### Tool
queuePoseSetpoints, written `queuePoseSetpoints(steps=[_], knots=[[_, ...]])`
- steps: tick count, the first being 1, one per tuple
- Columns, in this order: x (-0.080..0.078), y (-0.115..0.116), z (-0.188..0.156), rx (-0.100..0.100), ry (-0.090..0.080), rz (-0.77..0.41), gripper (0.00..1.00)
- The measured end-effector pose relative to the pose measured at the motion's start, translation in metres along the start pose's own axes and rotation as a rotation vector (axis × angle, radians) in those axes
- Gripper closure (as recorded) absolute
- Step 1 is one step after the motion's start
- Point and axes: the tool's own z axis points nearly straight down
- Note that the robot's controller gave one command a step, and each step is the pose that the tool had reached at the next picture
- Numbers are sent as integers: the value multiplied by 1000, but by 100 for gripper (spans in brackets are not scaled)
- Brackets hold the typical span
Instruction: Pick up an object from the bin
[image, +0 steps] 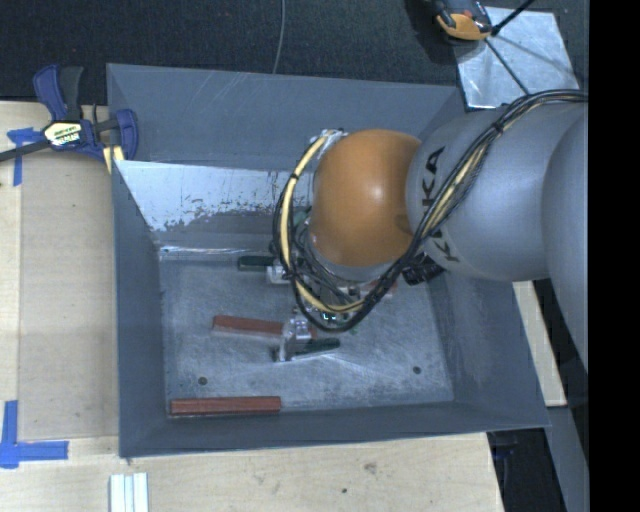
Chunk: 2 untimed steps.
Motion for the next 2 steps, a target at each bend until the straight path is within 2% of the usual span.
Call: queuePoseSetpoints(steps=[1,2], knots=[[-2,0,-4,-1,-7,2,0],[-11,0,77,-4,-29,-52,100]])
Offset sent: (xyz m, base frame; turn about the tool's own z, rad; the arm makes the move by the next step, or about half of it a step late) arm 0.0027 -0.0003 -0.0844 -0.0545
